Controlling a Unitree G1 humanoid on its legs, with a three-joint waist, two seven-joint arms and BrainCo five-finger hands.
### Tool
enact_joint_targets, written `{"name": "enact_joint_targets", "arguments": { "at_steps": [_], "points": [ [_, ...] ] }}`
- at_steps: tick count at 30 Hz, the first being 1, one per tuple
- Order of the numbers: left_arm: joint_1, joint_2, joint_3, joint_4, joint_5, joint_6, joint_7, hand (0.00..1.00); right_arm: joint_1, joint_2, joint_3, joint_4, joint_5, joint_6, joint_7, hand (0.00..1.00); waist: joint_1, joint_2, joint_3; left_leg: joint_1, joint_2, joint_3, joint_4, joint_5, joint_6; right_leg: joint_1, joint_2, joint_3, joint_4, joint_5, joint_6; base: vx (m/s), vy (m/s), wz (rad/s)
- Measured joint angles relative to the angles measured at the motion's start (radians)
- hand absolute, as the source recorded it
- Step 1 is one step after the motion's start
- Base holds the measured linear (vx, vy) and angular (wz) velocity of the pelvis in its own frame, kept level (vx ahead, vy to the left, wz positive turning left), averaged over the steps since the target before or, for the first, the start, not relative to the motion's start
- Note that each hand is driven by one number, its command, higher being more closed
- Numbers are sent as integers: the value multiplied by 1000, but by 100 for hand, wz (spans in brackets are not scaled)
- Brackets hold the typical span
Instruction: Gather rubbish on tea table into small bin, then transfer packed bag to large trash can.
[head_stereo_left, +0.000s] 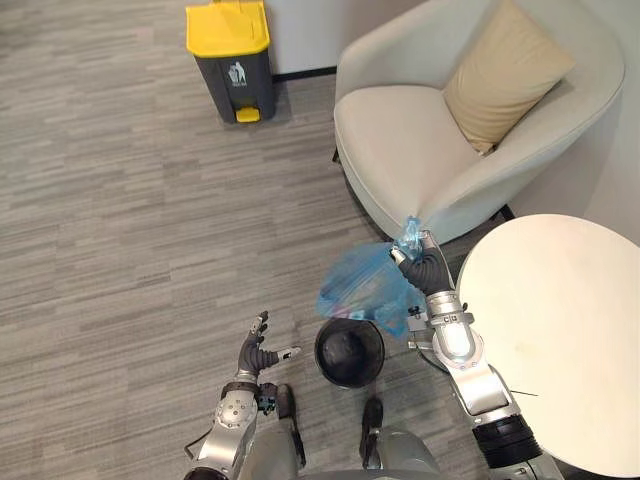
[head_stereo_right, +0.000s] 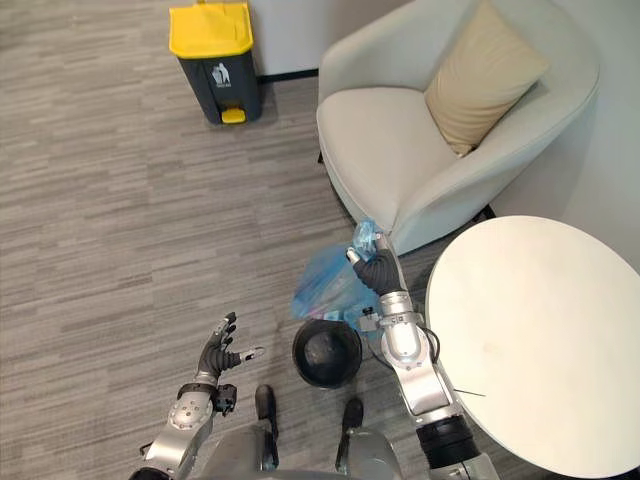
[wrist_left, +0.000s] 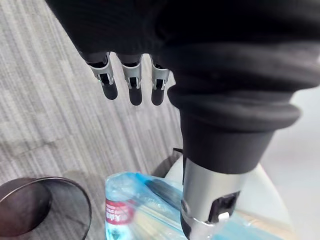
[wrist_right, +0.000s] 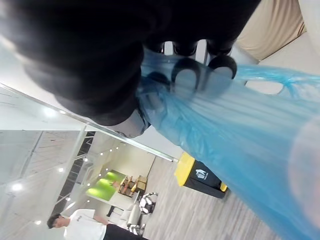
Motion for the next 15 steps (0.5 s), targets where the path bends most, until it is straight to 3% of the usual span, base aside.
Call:
{"name": "enact_joint_targets", "arguments": {
  "at_steps": [9, 15],
  "points": [
    [71, 2, 39, -213, 0, -22, -19, 0, 1, -71, -36, -81, 171, -34, 73, 100, 2, 9, -48, 87, -15, -3, -70, 13, 4, 86, 6, -7, -63, 13, 6, 35, 15, 2],
    [68, 44, 38, -361, 1, -76, -42, 0, 0, -144, -55, -101, 297, -55, 146, 100, 0, 17, -66, 114, -17, -4, -82, 17, 4, 111, 7, -4, -73, 14, 8, 6, 3, 0]
  ]
}}
